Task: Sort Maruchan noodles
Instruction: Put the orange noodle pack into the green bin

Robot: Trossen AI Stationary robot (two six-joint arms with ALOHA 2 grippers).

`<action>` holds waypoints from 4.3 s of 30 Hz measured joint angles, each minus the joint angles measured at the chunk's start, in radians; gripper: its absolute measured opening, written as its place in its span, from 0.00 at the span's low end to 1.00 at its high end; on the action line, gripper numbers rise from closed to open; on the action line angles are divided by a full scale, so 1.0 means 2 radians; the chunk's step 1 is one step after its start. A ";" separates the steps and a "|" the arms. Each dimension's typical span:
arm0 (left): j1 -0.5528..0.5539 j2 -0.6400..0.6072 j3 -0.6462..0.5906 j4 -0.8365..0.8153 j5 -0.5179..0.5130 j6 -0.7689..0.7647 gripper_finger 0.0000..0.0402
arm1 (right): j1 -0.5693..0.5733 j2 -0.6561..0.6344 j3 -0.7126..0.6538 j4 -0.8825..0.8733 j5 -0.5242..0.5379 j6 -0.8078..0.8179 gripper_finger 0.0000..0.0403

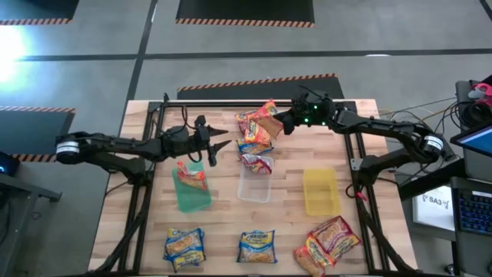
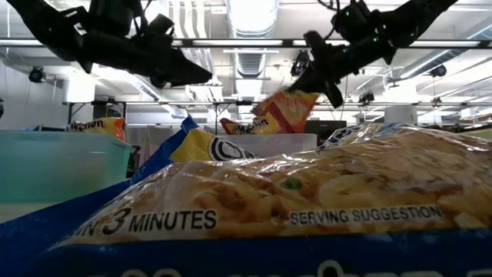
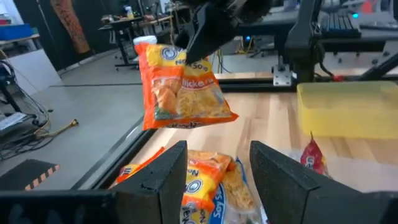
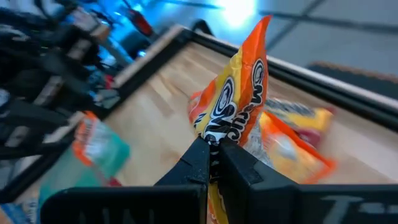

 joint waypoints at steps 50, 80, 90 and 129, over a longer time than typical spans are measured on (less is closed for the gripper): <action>0.003 0.168 0.134 0.050 0.073 -0.095 0.66 | 0.113 0.000 0.001 0.057 0.001 -0.487 0.03; 0.006 0.169 0.148 0.042 0.140 -0.111 0.15 | 0.144 0.000 0.001 0.084 0.000 -0.469 0.10; 0.006 0.169 0.148 0.018 0.140 -0.111 0.08 | 0.144 -0.011 0.001 0.049 0.027 -0.376 0.33; 0.010 -0.305 -0.115 -0.139 0.211 -0.156 0.05 | 0.144 -0.130 0.001 -0.285 0.581 -0.124 0.36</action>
